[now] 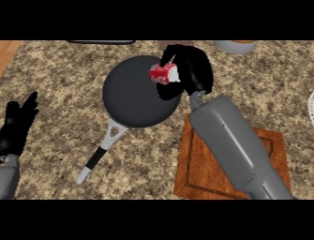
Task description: Pick the can from the cutting board and place it in the pan
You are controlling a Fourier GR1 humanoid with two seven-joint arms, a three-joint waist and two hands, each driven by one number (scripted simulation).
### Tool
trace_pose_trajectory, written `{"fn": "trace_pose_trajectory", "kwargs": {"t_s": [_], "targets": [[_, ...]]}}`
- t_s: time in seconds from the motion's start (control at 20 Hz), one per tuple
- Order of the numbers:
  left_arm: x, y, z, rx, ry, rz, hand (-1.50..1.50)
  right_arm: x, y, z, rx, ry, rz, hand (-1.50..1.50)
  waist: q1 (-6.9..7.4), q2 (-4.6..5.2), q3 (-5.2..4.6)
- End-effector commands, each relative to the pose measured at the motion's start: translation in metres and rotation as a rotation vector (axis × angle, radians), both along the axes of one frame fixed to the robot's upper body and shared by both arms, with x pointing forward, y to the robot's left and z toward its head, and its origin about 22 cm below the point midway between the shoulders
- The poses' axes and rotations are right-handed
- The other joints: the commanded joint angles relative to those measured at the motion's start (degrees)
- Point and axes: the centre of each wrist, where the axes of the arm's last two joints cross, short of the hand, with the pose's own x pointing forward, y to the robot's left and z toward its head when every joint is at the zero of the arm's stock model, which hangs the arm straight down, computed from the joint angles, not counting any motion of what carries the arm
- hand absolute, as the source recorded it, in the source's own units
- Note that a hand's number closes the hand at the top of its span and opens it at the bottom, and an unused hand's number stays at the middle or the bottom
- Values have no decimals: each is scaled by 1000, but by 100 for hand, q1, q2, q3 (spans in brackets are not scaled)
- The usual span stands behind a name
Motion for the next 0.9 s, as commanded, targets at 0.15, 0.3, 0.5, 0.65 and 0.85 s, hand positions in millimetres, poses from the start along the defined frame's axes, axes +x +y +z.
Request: {"fn": "trace_pose_trajectory", "kwargs": {"t_s": [0.15, 0.3, 0.5, 0.65, 0.85], "targets": [[-4, -12, -4, -11, -18, -42, 0, 30, 6, -40, 17, 55, -39, 150, 211, 64, 2], [-1, 4, 1, 17, -22, -38, 0, 28, 6, -58, 21, 73, -13, 150, 191, 61, 0], [9, -18, 9, 0, -35, -76, 0, 40, 9, -47, 62, 107, -26, 150, 495, 152, 5], [22, -22, 21, 2, -28, -89, 0, 36, 0, -60, 181, 159, -16, 150, 548, 191, 13], [24, -25, 21, -6, -40, -119, 0, 37, -3, -68, 208, 214, -11, -150, 715, 226, 11]]}}
